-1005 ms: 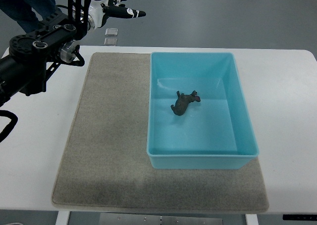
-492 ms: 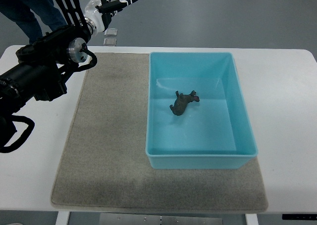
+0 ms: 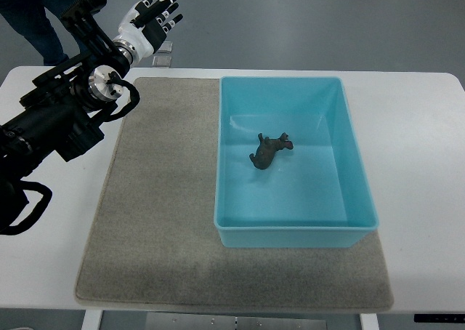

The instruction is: Place brown hippo in blue box with left hand

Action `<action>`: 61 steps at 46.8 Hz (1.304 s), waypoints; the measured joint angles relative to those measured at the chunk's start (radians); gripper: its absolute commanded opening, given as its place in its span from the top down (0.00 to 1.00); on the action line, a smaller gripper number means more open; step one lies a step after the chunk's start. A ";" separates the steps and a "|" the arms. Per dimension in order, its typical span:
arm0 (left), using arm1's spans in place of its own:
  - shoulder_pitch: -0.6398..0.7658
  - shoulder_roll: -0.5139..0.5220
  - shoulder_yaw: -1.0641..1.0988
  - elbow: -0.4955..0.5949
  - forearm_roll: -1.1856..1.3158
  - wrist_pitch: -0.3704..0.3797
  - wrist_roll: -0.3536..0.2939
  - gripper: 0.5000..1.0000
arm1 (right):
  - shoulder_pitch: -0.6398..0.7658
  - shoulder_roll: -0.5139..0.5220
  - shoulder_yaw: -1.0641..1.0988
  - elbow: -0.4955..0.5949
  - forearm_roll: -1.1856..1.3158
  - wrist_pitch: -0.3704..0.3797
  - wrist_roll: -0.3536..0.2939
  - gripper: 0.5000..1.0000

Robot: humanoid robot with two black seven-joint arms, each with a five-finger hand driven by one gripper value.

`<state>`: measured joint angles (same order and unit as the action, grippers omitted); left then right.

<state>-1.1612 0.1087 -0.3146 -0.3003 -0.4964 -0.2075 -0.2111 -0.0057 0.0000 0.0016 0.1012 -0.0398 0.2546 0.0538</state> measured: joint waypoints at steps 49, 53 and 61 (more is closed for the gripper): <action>0.066 -0.003 -0.080 0.067 0.001 -0.164 -0.008 0.01 | 0.000 0.000 0.000 0.000 0.000 0.000 0.000 0.13; 0.066 -0.003 -0.080 0.067 0.001 -0.165 -0.008 0.01 | 0.000 0.000 0.000 0.000 0.000 0.000 0.000 0.13; 0.072 -0.003 -0.080 0.067 0.001 -0.165 -0.008 0.00 | 0.000 0.000 0.000 0.000 0.000 0.000 0.000 0.13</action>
<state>-1.0887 0.1057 -0.3942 -0.2333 -0.4955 -0.3728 -0.2193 -0.0057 0.0000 0.0015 0.1012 -0.0399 0.2546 0.0537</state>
